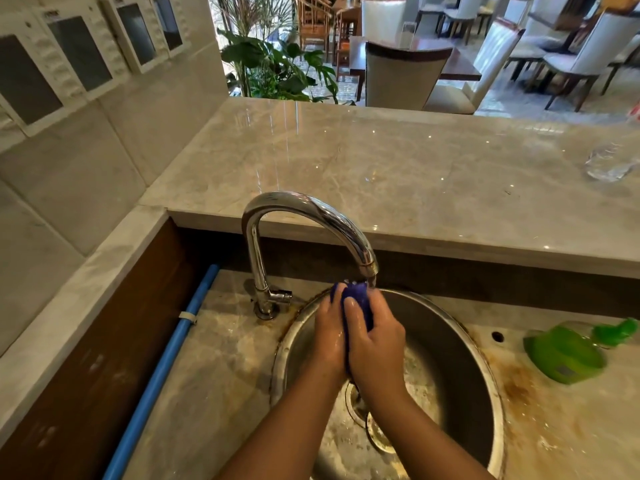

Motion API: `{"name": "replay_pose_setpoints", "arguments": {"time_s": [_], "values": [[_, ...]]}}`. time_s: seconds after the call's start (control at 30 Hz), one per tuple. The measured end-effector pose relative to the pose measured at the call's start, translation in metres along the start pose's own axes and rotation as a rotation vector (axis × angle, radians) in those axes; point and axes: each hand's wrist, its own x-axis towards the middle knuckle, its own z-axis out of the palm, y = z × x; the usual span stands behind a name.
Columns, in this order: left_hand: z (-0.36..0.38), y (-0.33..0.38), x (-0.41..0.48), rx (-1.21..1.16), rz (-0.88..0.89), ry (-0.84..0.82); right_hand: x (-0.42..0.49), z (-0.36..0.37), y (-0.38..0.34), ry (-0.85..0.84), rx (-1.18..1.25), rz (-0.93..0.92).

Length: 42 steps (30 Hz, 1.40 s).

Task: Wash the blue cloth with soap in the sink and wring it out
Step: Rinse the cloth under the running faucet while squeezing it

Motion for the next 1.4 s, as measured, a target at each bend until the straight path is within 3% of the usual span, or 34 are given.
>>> {"name": "replay_pose_setpoints", "arguments": {"time_s": [0.2,0.37,0.47,0.67,0.77,0.87,1.13,1.4], "values": [[-0.004,-0.011,-0.016,-0.063,-0.063,-0.148,0.026,-0.012,0.035,0.037,-0.056,0.198],[-0.007,-0.009,-0.003,0.003,0.034,0.008,-0.011,-0.007,0.017,-0.048,-0.052,0.047],[-0.003,-0.010,-0.004,0.030,0.077,0.021,-0.008,0.001,0.018,-0.016,-0.096,-0.018],[-0.004,-0.007,-0.019,0.004,0.046,-0.154,0.029,-0.012,0.048,-0.019,-0.056,0.255],[-0.015,-0.001,-0.012,0.007,0.090,-0.055,0.029,-0.021,0.043,0.003,0.077,0.352],[-0.027,-0.002,-0.003,0.118,0.136,0.067,0.023,-0.027,0.035,0.038,0.150,0.305],[-0.027,0.000,-0.002,0.405,0.330,0.091,0.021,-0.036,0.035,0.051,0.164,0.282],[-0.020,-0.006,-0.008,0.569,0.276,0.223,0.020,-0.038,0.017,0.020,0.104,0.168]]}}
